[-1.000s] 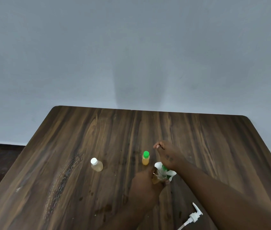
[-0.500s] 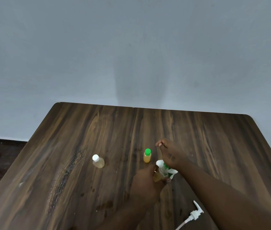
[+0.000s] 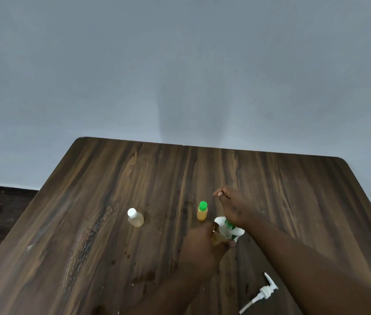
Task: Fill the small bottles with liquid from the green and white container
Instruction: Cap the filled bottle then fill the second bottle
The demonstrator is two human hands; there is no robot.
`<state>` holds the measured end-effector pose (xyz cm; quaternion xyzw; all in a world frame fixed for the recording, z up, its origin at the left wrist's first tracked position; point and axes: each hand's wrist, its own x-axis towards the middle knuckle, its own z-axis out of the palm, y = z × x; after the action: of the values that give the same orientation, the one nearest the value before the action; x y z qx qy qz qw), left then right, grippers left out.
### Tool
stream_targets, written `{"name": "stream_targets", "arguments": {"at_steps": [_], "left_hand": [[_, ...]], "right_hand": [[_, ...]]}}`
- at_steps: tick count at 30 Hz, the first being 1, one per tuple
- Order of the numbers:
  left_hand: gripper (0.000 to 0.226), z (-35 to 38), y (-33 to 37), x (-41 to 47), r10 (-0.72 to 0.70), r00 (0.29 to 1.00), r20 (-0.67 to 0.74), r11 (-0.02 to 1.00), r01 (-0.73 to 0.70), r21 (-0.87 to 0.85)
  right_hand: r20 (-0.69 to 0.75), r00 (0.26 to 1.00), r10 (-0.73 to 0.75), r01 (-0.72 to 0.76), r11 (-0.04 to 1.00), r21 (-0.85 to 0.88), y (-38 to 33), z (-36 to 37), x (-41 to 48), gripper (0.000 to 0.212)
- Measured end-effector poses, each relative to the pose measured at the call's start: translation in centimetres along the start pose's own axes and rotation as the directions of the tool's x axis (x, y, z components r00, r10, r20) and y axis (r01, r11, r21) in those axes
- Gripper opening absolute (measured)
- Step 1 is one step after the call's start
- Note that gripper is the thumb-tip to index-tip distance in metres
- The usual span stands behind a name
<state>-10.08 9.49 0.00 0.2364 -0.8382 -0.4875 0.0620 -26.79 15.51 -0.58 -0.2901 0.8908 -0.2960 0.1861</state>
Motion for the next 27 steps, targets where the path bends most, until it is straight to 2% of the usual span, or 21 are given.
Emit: {"name": "stream_targets", "arguments": {"at_steps": [5,11,15,21,27], "left_hand": [[0.047,0.15,-0.22,-0.22,-0.004,1.000,-0.007,1.000,0.004,-0.023],[0.041,0.07,-0.34,-0.25,0.010,1.000,-0.024,1.000,-0.010,0.011],[0.042,0.19,-0.21,-0.52,-0.012,1.000,-0.002,0.997,0.012,-0.077],[0.037,0.01,-0.33,-0.56,0.005,1.000,-0.024,1.000,-0.005,0.001],[0.038,-0.32,0.18,-0.61,0.007,1.000,-0.011,1.000,-0.007,-0.024]], "right_hand": [[0.004,1.000,0.003,-0.003,1.000,-0.007,0.02,0.10,-0.29,0.028],[-0.039,0.999,0.008,-0.008,1.000,0.000,0.34,0.40,-0.47,0.027],[0.002,1.000,-0.010,0.010,0.999,-0.042,-0.34,-0.27,-0.39,0.028],[-0.065,0.998,-0.018,0.016,0.999,-0.029,0.10,0.34,-0.94,0.026],[-0.003,1.000,0.018,-0.019,0.998,-0.053,-0.53,-0.17,-0.54,0.028]]}}
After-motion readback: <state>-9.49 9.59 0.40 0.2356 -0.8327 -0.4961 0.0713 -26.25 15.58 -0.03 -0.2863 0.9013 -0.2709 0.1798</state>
